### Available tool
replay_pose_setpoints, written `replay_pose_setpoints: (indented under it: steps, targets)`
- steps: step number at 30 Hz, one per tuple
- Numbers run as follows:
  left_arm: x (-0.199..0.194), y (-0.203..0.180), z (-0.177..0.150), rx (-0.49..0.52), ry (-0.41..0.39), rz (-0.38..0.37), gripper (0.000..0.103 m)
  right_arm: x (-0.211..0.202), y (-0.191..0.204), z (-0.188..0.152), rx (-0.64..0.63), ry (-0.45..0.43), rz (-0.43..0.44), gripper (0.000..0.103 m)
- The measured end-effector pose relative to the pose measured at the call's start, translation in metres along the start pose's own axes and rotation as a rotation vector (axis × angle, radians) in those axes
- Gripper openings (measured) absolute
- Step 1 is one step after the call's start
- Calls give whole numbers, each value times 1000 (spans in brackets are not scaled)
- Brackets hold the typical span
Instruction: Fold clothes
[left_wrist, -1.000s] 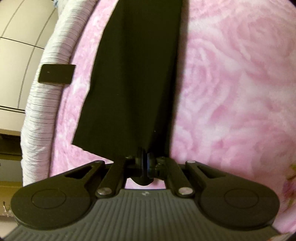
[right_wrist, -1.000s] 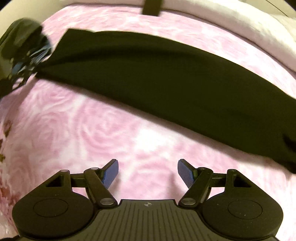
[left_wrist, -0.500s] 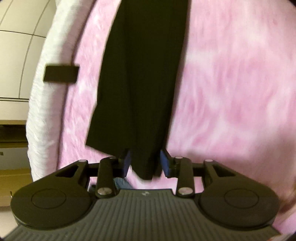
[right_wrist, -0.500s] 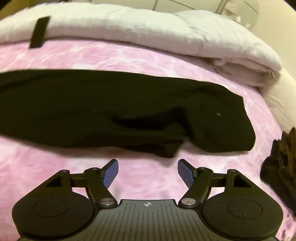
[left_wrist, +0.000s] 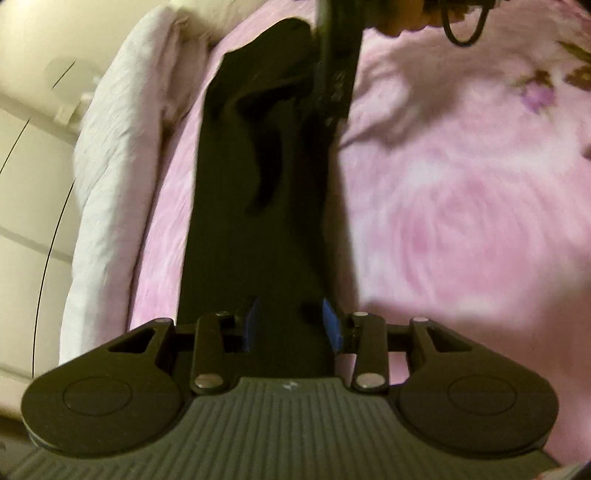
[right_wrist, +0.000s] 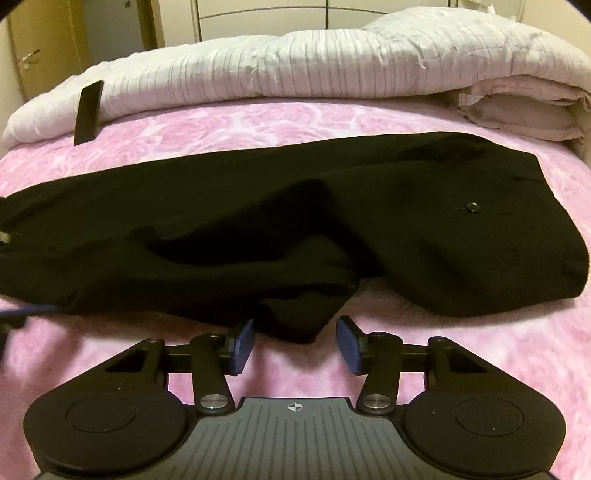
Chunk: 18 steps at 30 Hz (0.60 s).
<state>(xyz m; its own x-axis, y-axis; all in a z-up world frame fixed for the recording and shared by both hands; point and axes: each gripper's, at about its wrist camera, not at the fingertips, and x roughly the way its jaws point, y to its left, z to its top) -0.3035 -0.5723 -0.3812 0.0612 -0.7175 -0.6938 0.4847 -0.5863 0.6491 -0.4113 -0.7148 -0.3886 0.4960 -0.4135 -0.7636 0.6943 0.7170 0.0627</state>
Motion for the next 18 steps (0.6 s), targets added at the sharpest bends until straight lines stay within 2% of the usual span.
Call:
replay_pose_setpoints:
  steps: [3,6,8,10,14,18]
  targets:
    - [24,-1,11,81,-50,-10,38,4,-12,0,64,-18,4,50]
    - [39,4,15,87,-63,-21,39,4,-18,4,128,-45,23,49]
    - [44,12,17,50,-64,-38,40,8,-17,6,149,-37,43,24]
    - [46,22,17,2,-65,-53,40,7,-22,9,204,-37,51,14]
    - [32,42,12,-72,-94,-91,40,-28,-15,9,227,-52,44,8]
    - [28,54,9,-91,-96,-125,40,-45,-9,-8,291,3,24,6]
